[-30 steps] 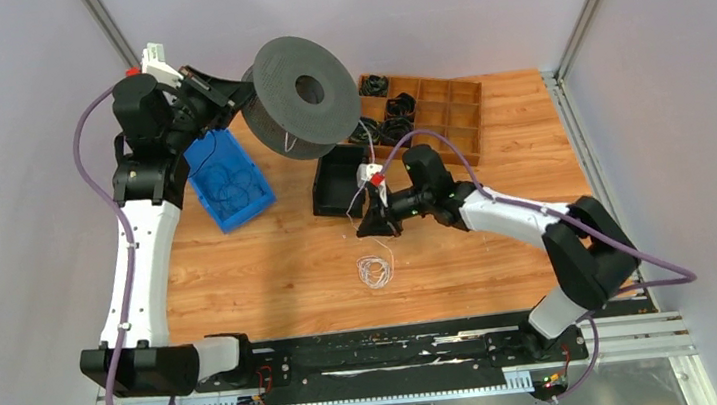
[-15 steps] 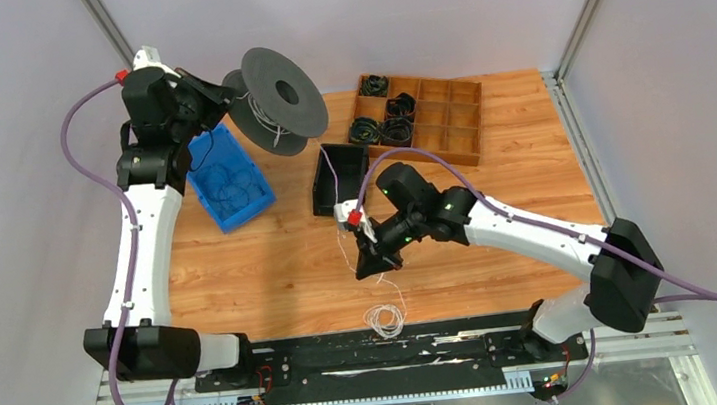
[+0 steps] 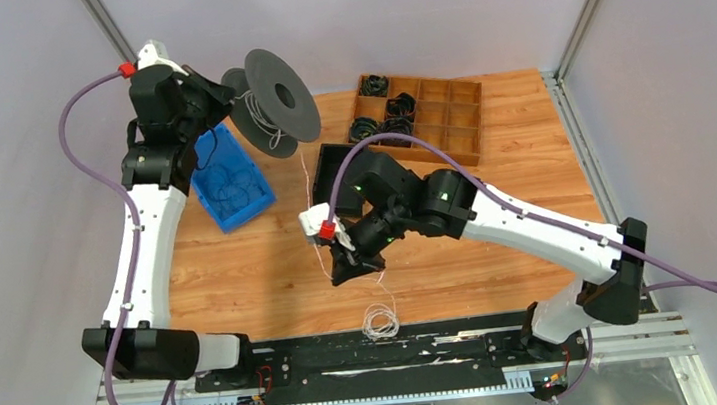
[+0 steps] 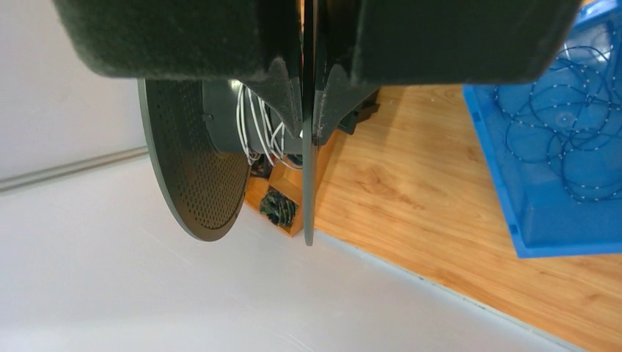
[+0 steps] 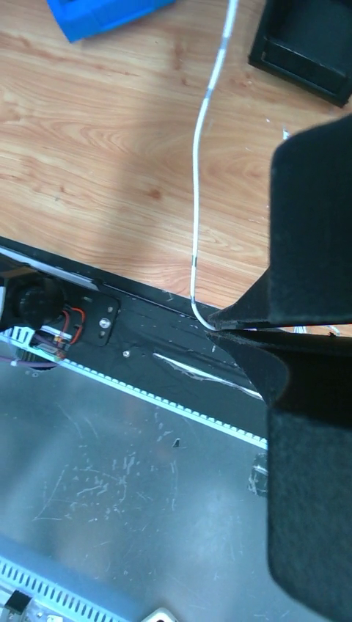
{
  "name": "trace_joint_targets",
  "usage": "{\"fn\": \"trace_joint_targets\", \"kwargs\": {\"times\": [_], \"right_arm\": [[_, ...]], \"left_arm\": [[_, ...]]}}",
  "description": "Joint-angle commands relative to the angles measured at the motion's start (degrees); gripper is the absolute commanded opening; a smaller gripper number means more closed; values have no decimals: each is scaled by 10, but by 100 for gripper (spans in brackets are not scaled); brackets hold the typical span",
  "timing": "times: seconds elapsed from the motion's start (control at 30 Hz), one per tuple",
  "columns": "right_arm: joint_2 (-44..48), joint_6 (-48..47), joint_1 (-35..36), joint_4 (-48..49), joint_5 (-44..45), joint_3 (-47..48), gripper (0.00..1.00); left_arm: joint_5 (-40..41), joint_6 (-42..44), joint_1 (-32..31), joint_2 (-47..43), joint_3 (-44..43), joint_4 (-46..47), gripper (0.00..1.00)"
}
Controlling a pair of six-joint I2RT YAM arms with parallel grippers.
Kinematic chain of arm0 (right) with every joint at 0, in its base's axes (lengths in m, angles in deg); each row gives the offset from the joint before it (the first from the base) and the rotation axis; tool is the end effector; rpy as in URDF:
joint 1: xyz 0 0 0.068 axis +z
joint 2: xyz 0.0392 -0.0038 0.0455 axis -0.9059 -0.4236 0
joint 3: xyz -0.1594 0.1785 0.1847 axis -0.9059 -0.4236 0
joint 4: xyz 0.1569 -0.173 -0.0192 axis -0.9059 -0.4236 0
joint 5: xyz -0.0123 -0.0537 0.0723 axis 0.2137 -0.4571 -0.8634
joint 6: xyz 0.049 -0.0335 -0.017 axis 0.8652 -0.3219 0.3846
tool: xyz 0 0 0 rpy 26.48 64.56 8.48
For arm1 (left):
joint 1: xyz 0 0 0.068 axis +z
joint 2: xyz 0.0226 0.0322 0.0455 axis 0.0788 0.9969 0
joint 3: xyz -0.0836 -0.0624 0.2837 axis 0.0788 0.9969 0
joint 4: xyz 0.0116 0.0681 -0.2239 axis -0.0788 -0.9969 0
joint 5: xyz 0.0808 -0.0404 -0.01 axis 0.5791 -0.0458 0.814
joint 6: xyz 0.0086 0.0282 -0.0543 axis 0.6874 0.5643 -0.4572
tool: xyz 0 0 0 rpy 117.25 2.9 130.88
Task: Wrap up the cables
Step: Wrap the cable around the cable reel.
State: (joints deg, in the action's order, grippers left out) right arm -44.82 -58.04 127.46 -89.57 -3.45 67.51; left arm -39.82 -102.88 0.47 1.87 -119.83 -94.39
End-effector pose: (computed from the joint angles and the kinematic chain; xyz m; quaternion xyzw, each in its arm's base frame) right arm 0.1039 0.2699 0.4103 -0.6958 0.4806 0.4487 0.2891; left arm 0.2630 -0.0200 0.4851 -0.2299 0.7420 -0.2466 0.5795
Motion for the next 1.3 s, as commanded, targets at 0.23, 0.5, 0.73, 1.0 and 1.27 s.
{"fn": "trace_joint_targets", "kwargs": {"times": [0.23,0.5,0.73,1.0,1.27], "right_arm": [[-98,4,28,-142,96,224,1],[-120,-14,28,-158,168,322,1],[-98,-41,17,-171,239,350,0],[-77,-64,-7,-170,273,370,1],[-76,-81,-37,-171,268,403,1]], "left_arm": [[89,100,-100,-12,-15,29,0],[123,171,-187,-11,20,49,0],[123,252,-250,-12,54,79,0],[120,321,-297,-9,84,99,0],[150,364,-338,0,90,101,0]]}}
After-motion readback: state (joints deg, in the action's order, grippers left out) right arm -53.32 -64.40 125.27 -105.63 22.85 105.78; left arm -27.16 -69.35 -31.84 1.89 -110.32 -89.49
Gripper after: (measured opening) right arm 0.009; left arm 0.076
